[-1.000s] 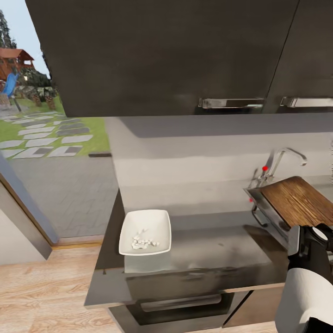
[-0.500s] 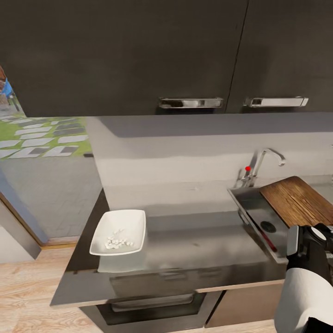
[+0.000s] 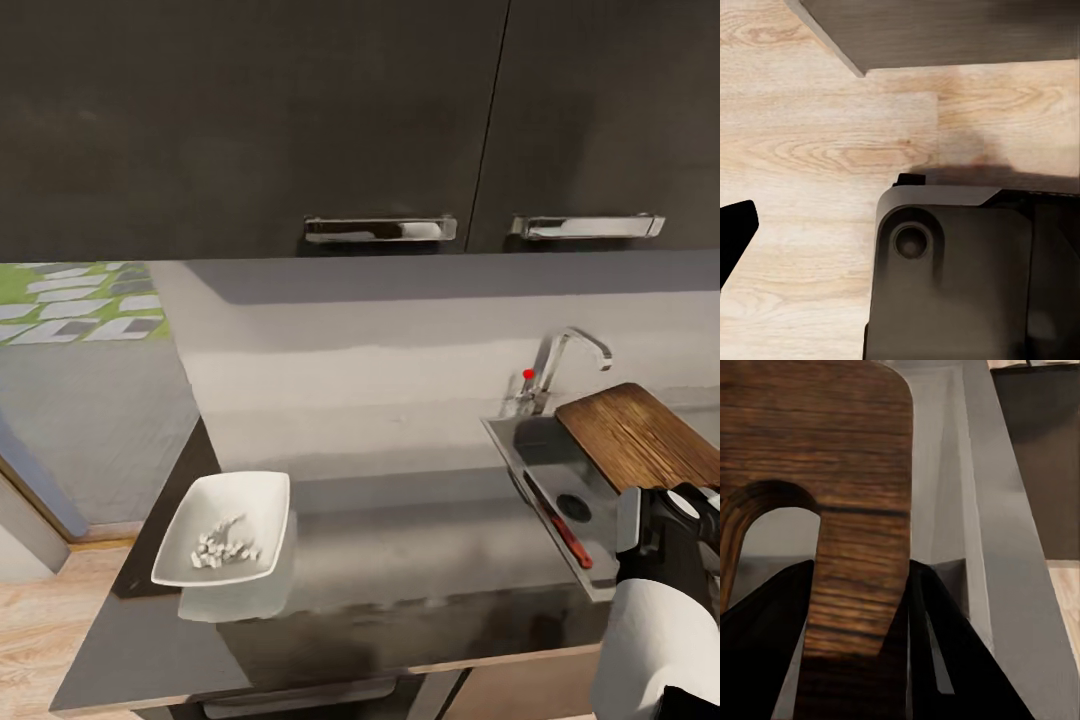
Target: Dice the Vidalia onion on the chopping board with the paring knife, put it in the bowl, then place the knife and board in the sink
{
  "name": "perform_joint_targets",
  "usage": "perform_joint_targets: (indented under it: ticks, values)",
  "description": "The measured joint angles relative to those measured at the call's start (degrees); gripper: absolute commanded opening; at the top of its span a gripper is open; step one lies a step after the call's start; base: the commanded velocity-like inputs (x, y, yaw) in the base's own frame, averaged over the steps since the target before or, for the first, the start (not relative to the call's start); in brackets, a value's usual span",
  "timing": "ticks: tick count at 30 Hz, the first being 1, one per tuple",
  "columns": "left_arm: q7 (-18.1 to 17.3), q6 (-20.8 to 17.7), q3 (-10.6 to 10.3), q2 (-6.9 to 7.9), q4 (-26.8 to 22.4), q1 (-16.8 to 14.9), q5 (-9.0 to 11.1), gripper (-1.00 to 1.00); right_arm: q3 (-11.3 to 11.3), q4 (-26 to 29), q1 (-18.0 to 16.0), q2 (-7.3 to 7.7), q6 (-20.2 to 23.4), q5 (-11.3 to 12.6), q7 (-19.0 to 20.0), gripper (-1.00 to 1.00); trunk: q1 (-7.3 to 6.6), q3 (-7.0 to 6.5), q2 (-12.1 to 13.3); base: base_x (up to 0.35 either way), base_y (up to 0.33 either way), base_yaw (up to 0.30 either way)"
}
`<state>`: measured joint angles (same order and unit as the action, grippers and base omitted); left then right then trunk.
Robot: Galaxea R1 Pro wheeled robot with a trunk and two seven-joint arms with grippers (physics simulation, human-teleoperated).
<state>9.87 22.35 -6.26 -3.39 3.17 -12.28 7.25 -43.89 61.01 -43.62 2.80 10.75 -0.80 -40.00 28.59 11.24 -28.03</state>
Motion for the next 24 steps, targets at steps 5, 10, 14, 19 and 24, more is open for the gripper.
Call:
perform_joint_targets:
  ticks: [5,10,14,19,24]
  values:
    - [0.00,0.00,-0.02,-0.07,0.00,0.00,0.00,1.00,0.02,0.02,-0.01,0.00,-0.01,-0.23,0.01,-1.00,0.02,0.00,0.00,0.078,0.000,0.000]
    - [0.00,0.00,-0.03,-0.06,0.00,0.00,0.00,1.00,0.01,-0.21,-0.01,0.00,0.00,-0.11,0.01,-1.00,0.02,0.00,0.00,0.008,0.000,0.000]
    - [0.00,0.00,-0.02,-0.08,0.00,0.00,0.00,1.00,-0.14,-1.44,-0.01,0.13,0.02,0.52,0.02,-1.00,0.02,0.00,0.00,0.000,0.000,0.000]
    - [0.00,0.00,-0.01,-0.09,0.00,0.00,0.00,1.00,-0.27,-1.99,-0.02,0.56,0.20,6.34,0.09,-1.00,0.02,-0.01,0.00,0.000,0.000,0.000]
    - [0.00,0.00,-0.04,-0.09,0.00,0.00,0.00,1.00,-0.33,-2.11,-0.02,0.60,0.29,7.39,0.08,-1.00,0.02,-0.01,0.00,0.000,0.000,0.000]
